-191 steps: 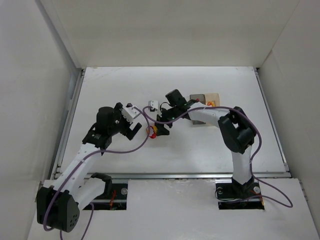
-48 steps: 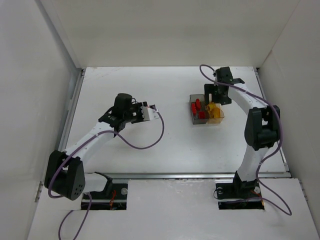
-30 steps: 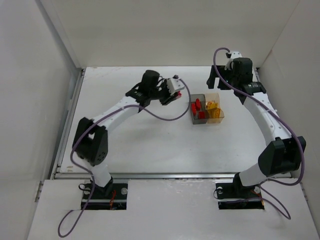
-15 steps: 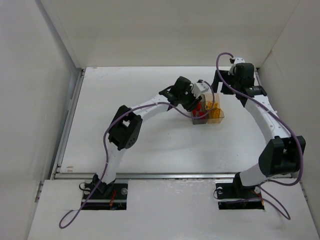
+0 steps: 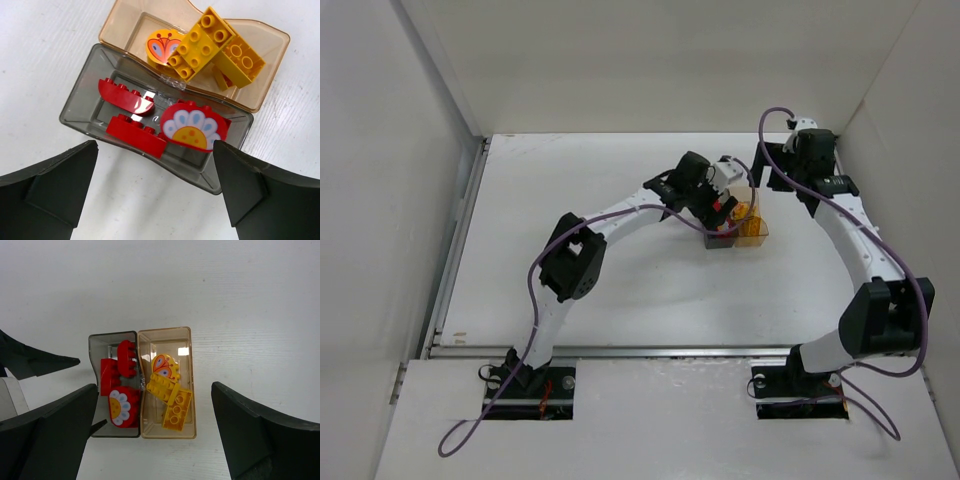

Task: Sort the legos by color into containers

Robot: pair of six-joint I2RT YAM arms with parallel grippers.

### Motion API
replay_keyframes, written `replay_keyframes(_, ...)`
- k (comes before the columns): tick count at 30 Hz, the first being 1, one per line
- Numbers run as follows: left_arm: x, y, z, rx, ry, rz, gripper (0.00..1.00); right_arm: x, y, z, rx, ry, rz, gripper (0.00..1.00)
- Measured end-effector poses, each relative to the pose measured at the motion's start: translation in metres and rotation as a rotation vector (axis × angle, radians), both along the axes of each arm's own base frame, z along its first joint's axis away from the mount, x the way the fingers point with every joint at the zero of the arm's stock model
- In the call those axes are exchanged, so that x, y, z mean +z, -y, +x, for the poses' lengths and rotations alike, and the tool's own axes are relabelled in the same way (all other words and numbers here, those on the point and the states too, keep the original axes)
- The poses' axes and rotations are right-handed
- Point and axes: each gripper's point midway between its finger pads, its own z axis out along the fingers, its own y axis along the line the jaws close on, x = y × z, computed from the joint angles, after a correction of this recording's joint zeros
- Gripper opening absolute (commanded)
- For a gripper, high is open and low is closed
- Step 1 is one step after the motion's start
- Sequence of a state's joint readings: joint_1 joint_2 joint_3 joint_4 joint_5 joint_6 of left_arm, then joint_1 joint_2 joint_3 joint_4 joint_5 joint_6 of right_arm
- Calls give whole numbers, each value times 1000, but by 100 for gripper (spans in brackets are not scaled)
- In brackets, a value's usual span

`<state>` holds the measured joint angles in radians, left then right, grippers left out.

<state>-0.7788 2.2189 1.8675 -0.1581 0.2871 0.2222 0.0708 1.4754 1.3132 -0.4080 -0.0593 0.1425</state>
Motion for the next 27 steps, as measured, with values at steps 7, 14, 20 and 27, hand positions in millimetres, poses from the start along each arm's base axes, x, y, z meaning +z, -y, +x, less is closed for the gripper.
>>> replay_keyframes(7,26,-19,3,74,21,43,100,21,20,-5,-66,51,2,100)
replay_keyframes(14,96,-138,28,493,90,57,100,52,116,-38,-452,155,-37,100)
replay_keyframes(20,71,-315,33,906,54,195,100,65,182,-110,-865,277,-146,100)
replay_keyframes(27,33,-377,-3,1000,-13,323,100,82,198,-157,-1037,407,-143,100)
